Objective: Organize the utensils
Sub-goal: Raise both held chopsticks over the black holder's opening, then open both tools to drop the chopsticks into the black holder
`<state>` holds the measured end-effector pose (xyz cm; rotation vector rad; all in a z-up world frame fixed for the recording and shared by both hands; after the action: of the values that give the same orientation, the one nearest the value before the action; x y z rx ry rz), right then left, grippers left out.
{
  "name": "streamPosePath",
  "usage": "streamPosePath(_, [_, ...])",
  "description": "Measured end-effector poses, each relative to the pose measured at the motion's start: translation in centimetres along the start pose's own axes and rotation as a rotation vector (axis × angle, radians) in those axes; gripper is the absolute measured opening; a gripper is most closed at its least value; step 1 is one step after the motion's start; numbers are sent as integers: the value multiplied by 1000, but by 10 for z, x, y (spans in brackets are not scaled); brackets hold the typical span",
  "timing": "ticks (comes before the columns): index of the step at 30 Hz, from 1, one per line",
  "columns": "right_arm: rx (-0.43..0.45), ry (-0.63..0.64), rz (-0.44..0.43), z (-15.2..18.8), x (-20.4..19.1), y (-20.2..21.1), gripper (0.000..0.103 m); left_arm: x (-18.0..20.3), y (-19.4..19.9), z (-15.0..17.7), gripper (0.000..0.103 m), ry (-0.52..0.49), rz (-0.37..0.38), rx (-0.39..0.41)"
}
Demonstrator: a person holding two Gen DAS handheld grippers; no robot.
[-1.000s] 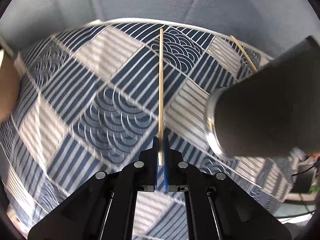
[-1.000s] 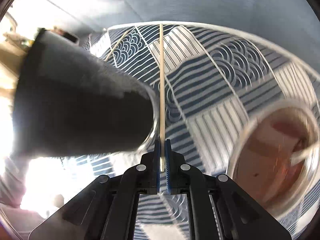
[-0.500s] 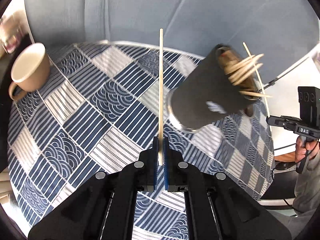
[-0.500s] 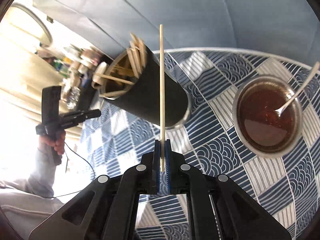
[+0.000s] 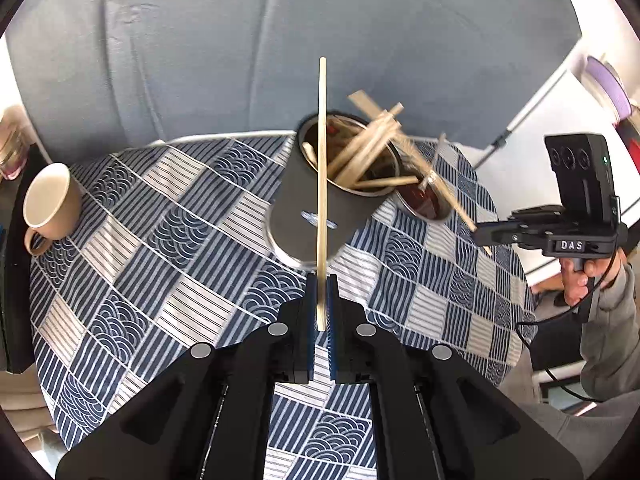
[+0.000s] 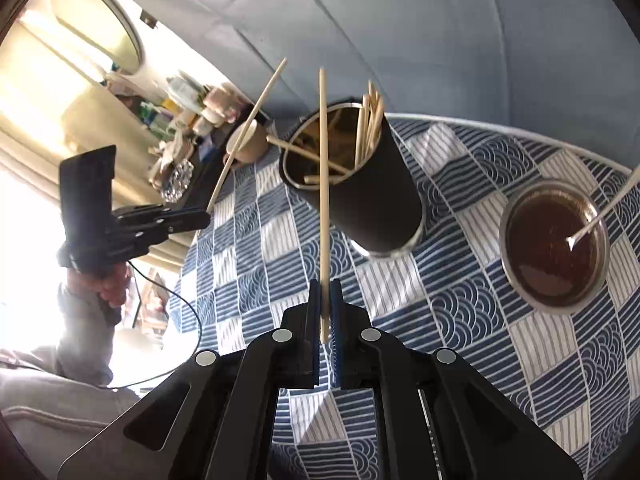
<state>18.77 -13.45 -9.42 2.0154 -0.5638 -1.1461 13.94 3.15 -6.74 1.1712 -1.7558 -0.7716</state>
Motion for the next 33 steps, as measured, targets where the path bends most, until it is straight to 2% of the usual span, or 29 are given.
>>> streamPosePath(8, [40,-11,15,-4,1,12,5,9,-11,21,5,-11,5,-75])
streamPosePath(15, [97,15,53,-25,1,35,5,8,-3,30,5,-60,-63,-145])
streamPosePath(20, [129,54,74,-50,-5,46,5,8,9,12,5,-99,-113,-128])
streamPosePath(23, [145,68,76,-65,-9,48,5,12,10,1,6,-101,-112,-107])
streamPosePath(24, [149,73,78,-72,-11,48,5,13,9,-1,9,-96,-110,-101])
streamPosePath(26, [154,81,87,-81,-15,47,5,14,6,-1,21,-87,-99,-93])
streamPosePath(28, [163,96,106,-94,-19,46,5,13,-1,3,45,-85,-96,-89])
streamPosePath(30, [180,101,129,-105,-22,46,8,4,-10,10,48,-68,-111,-99])
streamPosePath(33, [184,117,136,-116,-29,40,9,-11,-23,18,49,-18,-118,-128])
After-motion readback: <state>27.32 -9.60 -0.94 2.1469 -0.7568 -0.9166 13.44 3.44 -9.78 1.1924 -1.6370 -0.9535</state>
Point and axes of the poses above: each gripper's, at about its wrist camera, not at the fingertips, and y roughly against the way its jaws point, x to its right, z to its underside, the point moved 9 cm from there along -y, roughly the way its jaws point, and after that the axes turned 2 degrees about -x, right-handed, at the moved point
